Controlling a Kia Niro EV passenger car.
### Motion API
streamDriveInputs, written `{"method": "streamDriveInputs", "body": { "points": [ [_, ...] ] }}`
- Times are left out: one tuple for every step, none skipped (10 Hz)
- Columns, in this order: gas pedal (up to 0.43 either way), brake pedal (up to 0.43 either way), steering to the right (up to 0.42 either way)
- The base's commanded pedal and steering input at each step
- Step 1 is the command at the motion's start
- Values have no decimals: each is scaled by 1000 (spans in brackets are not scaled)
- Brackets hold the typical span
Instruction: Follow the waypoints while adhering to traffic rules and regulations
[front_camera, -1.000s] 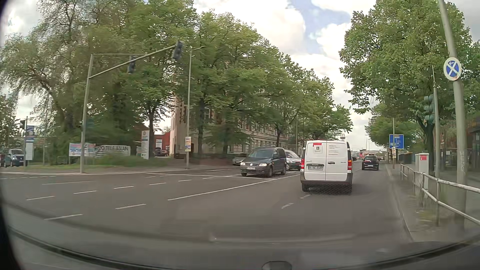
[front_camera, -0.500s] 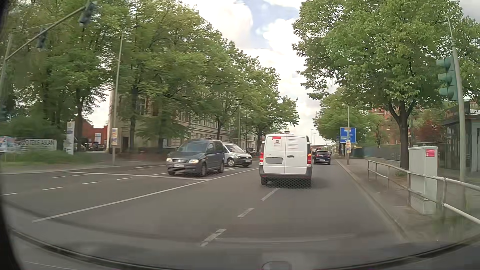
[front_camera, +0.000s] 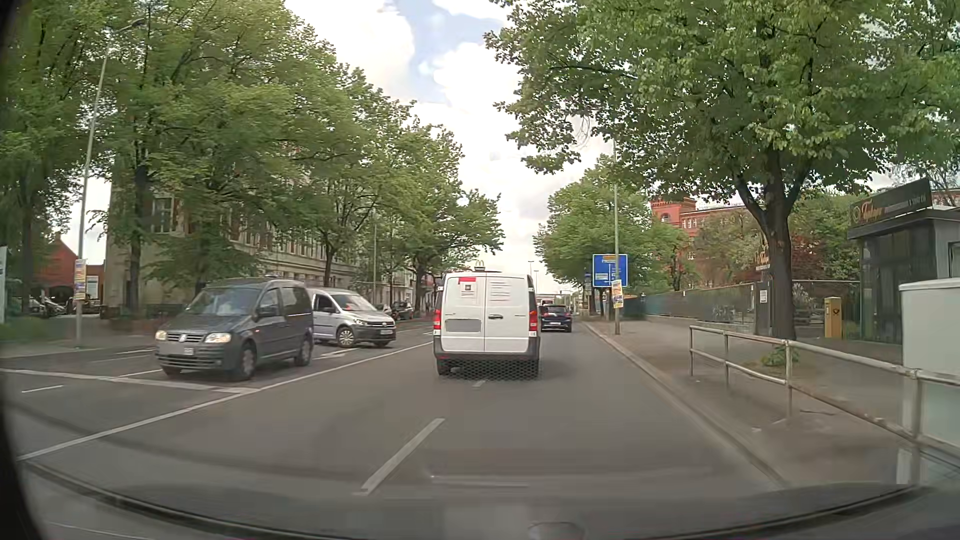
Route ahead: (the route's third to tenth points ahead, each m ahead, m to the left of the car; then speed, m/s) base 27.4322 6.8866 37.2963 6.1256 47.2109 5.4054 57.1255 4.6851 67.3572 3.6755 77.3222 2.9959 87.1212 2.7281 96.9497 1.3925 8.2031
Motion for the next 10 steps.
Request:
{"method": "streamDriveInputs", "body": {
  "points": [
    [209, 18, 76],
    [189, 18, 70],
    [47, 18, 70],
    [0, 18, 66],
    [0, 18, 59],
    [0, 18, 46],
    [0, 18, 33],
    [0, 18, 23],
    [0, 18, 18],
    [0, 18, 16]
  ]
}}
